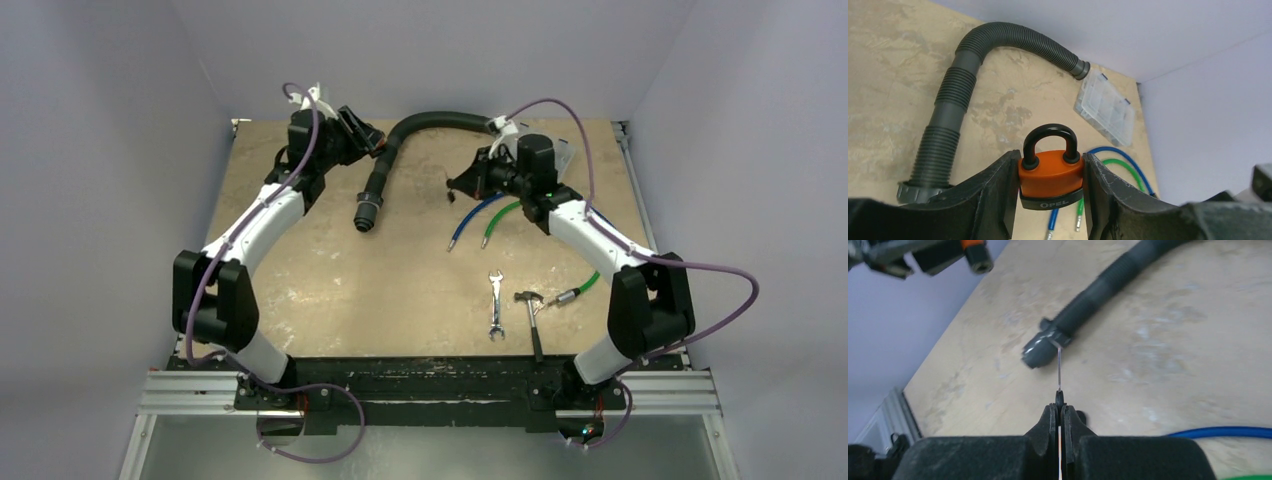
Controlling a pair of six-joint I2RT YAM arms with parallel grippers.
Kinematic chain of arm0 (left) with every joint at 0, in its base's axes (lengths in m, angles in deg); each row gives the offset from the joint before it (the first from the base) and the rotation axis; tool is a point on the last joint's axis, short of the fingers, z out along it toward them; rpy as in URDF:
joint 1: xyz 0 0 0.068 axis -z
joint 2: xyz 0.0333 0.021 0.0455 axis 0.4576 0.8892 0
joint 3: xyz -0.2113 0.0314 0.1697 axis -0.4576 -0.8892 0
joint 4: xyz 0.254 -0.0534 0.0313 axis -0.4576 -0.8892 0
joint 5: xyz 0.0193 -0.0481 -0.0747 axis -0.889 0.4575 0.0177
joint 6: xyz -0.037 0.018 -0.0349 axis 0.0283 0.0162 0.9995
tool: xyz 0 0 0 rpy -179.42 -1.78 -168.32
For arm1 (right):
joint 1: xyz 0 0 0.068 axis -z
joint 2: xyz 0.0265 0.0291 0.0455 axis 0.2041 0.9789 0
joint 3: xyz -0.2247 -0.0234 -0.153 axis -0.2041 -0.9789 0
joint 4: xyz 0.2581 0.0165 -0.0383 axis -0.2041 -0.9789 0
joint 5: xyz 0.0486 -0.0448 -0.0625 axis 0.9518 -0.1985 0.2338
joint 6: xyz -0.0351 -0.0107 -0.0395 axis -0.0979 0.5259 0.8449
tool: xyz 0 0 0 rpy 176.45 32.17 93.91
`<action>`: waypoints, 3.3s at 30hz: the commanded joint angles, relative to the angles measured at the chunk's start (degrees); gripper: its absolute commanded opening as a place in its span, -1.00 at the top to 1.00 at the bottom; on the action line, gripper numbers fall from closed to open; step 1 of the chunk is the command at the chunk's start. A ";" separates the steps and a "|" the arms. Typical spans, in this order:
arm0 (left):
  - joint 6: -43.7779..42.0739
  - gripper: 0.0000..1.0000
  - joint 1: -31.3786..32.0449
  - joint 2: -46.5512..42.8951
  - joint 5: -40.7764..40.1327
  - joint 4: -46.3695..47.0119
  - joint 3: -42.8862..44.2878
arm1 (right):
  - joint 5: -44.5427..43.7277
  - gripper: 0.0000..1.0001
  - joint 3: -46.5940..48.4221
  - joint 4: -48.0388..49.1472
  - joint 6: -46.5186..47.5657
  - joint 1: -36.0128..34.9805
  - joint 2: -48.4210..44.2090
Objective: Lock with the key
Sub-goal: Lock the lock, then place the lock at the center of the board, then place the key at the center of the board.
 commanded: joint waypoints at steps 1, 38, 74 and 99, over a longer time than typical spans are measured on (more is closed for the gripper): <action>-11.03 1.00 4.22 5.74 -1.81 3.67 6.46 | 0.97 1.00 5.56 3.00 1.33 4.33 2.34; -23.09 1.00 10.43 54.13 -14.23 -8.81 51.08 | -4.64 1.00 41.22 14.45 -7.91 7.86 47.19; -23.14 0.58 8.81 67.33 -15.14 -5.40 60.58 | -11.46 1.00 58.65 11.66 -14.08 8.74 62.60; -20.92 -0.65 8.34 59.31 -11.30 -4.37 61.56 | -11.39 0.90 62.65 15.80 -15.87 8.68 65.95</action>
